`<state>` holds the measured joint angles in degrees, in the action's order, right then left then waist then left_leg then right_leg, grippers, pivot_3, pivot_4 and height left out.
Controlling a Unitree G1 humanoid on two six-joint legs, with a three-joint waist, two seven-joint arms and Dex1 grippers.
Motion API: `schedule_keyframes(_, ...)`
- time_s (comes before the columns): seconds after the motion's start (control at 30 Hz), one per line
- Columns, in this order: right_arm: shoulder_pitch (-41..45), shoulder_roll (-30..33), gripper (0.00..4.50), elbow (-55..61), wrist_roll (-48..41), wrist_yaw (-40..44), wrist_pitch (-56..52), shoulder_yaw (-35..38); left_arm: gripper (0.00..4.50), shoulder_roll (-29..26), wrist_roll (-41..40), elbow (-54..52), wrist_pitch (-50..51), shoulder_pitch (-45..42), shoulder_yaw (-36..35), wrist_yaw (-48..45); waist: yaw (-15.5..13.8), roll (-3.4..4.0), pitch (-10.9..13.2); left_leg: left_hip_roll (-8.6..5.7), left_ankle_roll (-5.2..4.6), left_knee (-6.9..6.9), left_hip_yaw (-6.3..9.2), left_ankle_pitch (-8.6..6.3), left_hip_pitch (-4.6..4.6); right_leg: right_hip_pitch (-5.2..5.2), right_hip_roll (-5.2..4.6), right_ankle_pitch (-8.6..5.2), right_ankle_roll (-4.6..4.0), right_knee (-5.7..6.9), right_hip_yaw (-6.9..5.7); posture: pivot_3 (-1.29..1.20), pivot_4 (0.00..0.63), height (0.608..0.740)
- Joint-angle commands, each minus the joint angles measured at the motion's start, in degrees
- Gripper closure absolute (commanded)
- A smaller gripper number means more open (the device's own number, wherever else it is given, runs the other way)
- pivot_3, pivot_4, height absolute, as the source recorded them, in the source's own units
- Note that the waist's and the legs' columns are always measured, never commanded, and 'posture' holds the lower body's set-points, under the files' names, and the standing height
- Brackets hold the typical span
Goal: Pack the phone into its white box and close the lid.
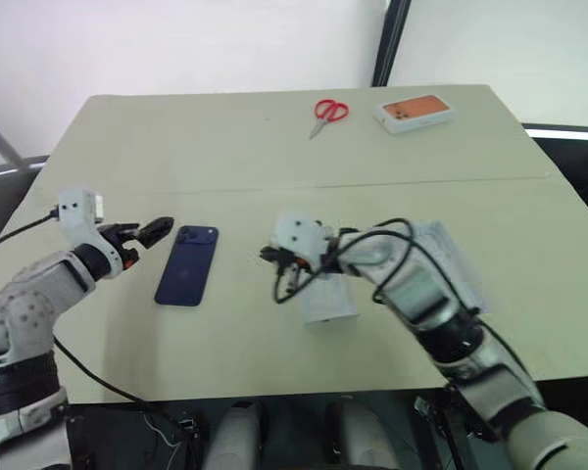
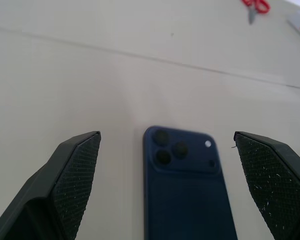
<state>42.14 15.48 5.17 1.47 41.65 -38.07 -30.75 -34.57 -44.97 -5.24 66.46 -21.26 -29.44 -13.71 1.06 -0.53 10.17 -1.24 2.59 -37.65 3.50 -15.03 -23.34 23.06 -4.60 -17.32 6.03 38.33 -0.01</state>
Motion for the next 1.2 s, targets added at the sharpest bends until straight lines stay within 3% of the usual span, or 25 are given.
schedule_keyframes(0.03, 2.2, -3.7, 4.42, -4.6, 3.9, -3.4, 3.1, -2.8, 0.0, -1.6, -1.7, 2.2, 8.6, -1.7, -2.1, 1.9, 0.0, -0.07, 0.0, 0.0, 0.03, 0.0, -0.01, 0.02, -0.02, 0.02, -0.01, 0.0, 0.0, 0.0, 0.01, 0.0, 0.15, 0.74)
schedule_keyframes(0.33, 5.1, -9.0, 4.42, -17.1, 11.2, -5.8, 11.3, -7.5, 0.0, -0.5, -3.0, 6.0, 24.5, -4.5, -1.3, -0.1, 0.2, -0.11, -0.1, -0.05, 0.21, 0.06, -0.03, 0.12, -0.02, 0.12, -0.01, 0.0, 0.0, 0.07, 0.06, 0.0, 0.15, 0.74)
schedule_keyframes(0.7, 5.1, -14.5, 4.42, -24.3, 14.3, -4.4, 18.5, -8.6, 0.0, 5.7, -10.1, 3.2, 26.0, -1.4, 0.6, 0.1, -0.3, -0.13, -0.3, -0.07, 0.29, 0.17, -0.01, 0.16, 0.05, 0.06, -0.14, 0.0, 0.0, 0.02, 0.08, 0.0, 0.15, 0.74)
schedule_keyframes(1.2, 3.3, -13.1, 4.42, -22.4, 15.5, -4.1, 17.9, -6.0, 0.0, 9.6, -14.9, 4.9, 26.0, -2.2, -3.5, 6.0, -0.4, -0.18, -0.4, -0.09, 0.28, 0.24, 0.0, 0.16, 0.1, 0.02, -0.16, 0.0, 0.0, -0.02, 0.08, 0.0, 0.15, 0.74)
